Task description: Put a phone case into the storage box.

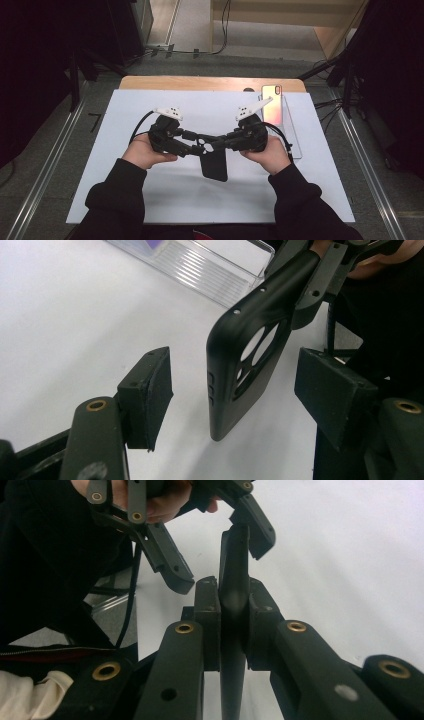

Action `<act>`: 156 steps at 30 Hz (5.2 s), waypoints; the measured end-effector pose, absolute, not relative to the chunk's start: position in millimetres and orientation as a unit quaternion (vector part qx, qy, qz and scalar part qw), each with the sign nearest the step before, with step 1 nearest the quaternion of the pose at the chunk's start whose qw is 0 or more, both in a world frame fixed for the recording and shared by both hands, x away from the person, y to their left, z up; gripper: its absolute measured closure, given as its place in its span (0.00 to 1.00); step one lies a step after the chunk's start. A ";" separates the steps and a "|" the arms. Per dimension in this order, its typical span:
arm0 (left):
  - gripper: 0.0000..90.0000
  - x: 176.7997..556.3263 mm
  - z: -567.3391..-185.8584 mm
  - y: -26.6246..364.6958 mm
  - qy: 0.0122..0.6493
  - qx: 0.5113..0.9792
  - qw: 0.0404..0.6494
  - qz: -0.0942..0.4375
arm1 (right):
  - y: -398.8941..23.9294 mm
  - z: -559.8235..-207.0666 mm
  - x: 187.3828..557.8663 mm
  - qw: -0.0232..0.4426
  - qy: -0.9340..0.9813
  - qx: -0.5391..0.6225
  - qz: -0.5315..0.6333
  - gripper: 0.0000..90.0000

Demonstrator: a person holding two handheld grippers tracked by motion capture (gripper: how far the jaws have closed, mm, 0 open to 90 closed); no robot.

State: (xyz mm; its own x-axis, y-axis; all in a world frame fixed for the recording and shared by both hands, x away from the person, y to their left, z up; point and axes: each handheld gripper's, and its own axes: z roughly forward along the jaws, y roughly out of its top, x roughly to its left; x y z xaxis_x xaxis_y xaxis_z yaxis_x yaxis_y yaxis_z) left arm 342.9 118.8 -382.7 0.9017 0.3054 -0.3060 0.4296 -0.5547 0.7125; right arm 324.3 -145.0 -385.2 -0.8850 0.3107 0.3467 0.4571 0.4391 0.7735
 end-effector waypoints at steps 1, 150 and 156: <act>0.34 342.8 -383.3 118.2 0.206 0.880 0.423 -0.068 | -144.6 -385.4 324.2 0.077 -0.845 -0.226 -0.478 0.86; 0.31 301.7 -443.4 159.5 0.311 0.870 0.376 -0.070 | -160.4 -389.4 323.8 -0.079 -0.798 -0.368 -0.471 0.14; 0.31 296.3 -450.7 167.1 0.307 0.874 0.369 -0.067 | -169.0 -382.9 325.2 -0.082 -0.793 -0.373 -0.475 0.14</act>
State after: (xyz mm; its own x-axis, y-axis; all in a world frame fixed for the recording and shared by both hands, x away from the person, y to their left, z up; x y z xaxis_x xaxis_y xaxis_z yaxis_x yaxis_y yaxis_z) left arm 296.3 167.1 -450.7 0.8022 0.4877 -0.3443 0.5869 -0.5385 0.6047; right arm 325.2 -169.0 -382.9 -0.7086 0.6690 0.2242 0.5137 0.2712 0.8140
